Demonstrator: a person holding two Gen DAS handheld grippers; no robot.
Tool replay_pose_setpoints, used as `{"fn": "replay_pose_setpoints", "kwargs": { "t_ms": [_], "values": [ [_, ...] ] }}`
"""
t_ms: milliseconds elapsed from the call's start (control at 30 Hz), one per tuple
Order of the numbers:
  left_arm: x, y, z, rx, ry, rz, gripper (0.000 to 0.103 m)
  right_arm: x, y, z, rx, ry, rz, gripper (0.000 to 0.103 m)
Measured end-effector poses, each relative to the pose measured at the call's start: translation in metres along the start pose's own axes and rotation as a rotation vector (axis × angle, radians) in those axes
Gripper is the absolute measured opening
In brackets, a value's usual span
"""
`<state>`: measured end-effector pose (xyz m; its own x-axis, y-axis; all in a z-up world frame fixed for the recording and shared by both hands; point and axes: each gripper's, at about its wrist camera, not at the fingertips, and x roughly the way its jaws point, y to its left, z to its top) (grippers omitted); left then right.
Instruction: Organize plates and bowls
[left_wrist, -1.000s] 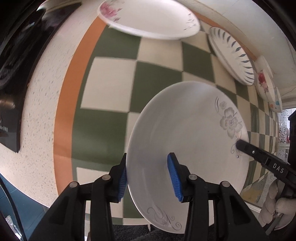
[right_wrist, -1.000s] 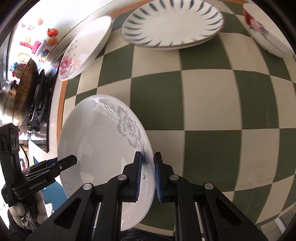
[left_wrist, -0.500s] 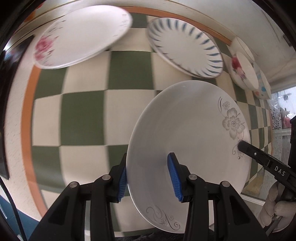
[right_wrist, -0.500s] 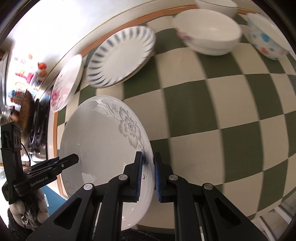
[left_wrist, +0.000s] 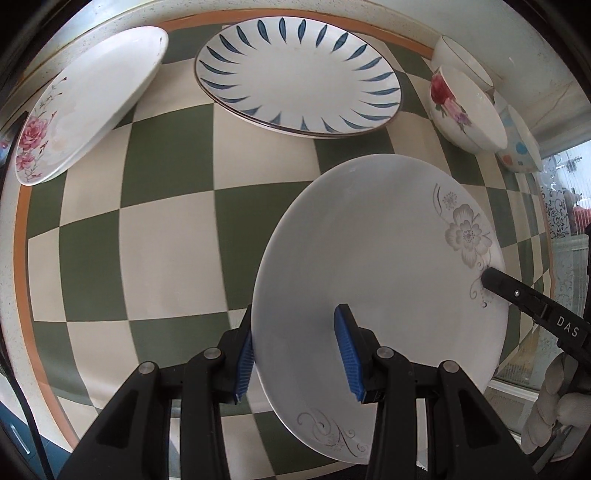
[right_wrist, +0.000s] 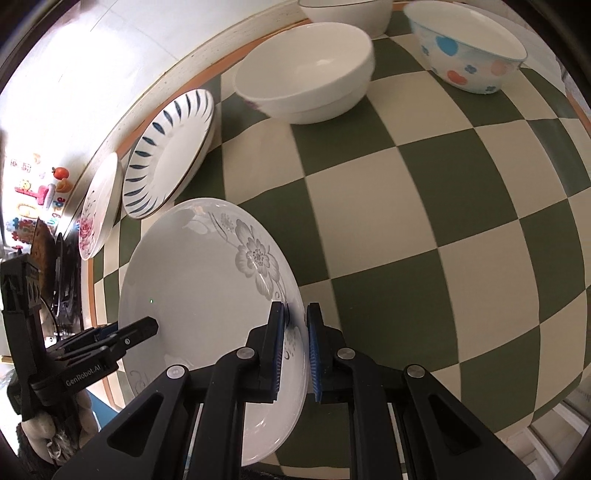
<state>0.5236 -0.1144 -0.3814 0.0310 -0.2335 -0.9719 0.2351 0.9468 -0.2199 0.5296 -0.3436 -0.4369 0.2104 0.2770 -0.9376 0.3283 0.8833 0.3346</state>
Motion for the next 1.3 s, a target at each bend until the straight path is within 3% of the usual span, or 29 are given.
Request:
{"fn": "replay_pose_setpoints", "kwargs": {
  "t_ms": [467,600,733,833,967,1033,1100,1300],
  "values": [
    [0.009,-0.008,-0.003,-0.018,0.033,0.009,0.037,0.009,-0.011,-0.001,0.004,0.039,0.003,0.015],
    [-0.031,0.007,-0.004,-0.054,-0.041,0.018,0.038,0.004,-0.018,0.003,0.044,0.083,0.008,0.016],
    [-0.090,0.047,0.002,-0.166,-0.174,0.045,0.039,-0.028,-0.021,0.009,0.108,0.066,0.036,0.016],
    [-0.114,0.091,0.012,-0.254,-0.231,0.061,0.044,-0.056,0.018,0.019,0.037,0.013,0.083,0.019],
    [-0.108,0.162,0.038,-0.404,-0.222,0.046,0.044,-0.051,0.102,0.043,-0.097,0.030,0.205,0.027],
    [-0.104,0.196,0.047,-0.472,-0.222,0.036,0.044,-0.030,0.150,0.061,-0.161,0.042,0.236,0.030],
    [-0.097,0.231,0.057,-0.538,-0.218,0.033,0.044,0.003,0.203,0.087,-0.233,0.048,0.212,0.030],
    [-0.071,0.290,0.089,-0.607,-0.192,0.035,0.044,0.092,0.296,0.161,-0.299,0.117,0.154,0.030]
  ]
}}
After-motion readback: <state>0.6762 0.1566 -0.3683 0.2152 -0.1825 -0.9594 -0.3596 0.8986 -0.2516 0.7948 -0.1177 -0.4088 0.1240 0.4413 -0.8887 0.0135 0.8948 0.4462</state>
